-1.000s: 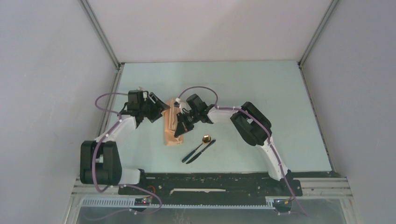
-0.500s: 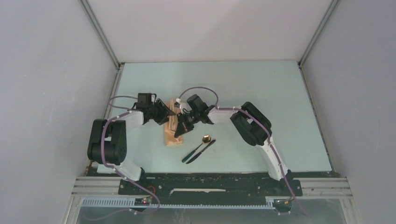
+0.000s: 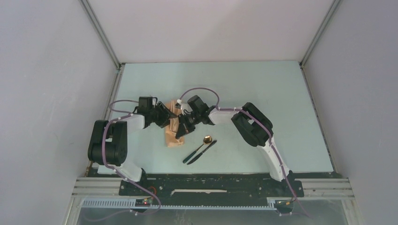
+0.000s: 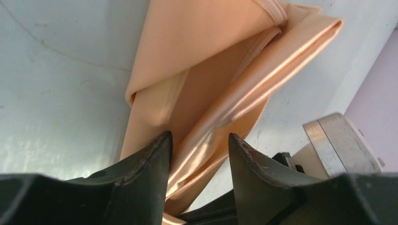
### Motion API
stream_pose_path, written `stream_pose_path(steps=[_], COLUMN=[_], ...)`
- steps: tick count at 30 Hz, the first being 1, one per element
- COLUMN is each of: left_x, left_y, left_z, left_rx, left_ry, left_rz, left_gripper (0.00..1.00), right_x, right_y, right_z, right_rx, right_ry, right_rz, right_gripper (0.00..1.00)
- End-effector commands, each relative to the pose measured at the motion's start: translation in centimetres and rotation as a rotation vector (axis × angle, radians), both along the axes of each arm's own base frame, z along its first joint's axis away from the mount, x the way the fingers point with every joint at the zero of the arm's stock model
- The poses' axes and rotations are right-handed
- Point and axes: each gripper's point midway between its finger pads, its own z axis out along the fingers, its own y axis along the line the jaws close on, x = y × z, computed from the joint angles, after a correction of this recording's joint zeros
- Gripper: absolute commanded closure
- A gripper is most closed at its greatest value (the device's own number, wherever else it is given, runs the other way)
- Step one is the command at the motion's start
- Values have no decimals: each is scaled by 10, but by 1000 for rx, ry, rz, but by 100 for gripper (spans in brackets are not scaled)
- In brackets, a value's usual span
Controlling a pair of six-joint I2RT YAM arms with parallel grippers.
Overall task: Fold the napkin into a case and place the utensils inside
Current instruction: Fold the 2/3-rectangle-folded napkin at the center of the board.
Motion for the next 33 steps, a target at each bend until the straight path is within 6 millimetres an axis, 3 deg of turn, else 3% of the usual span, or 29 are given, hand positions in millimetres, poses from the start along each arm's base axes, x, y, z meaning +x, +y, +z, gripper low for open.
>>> stream_pose_path(steps=[1,13,16,20,24,26,30,33], left_x=[-4,-7,-7,-7,-10,-12,-15,-15], left_y=[5,-11,-14,-14,-9,-7,-3,-2], left_z=[19,12,2,-6,-16,-22,-28,-26], left_rx=[20,-35,-55,-64,-38,-26,-22,-21], left_ry=[-70,-68,-29,-8,22,46,62,58], left_rz=[2,-49,-53,-42,-22,-16,-8,-12], left_gripper=[43,41,48,66,82,89,90,90], right_x=[0,0,0,1,5,11,31,61], right_y=[7,4,5,5,-1,-6,-28,-45], right_z=[26,29,29,28,35,44,69,81], right_rx=[37,46,44,33,-13,-38,-86,-127], right_ry=[-35,-45,-49,-55,-59,-65,-72,-90], right_rz=[6,12,13,4,-37,-80,-220,-376], right_gripper=[100,100,100,99,79,63,32,27])
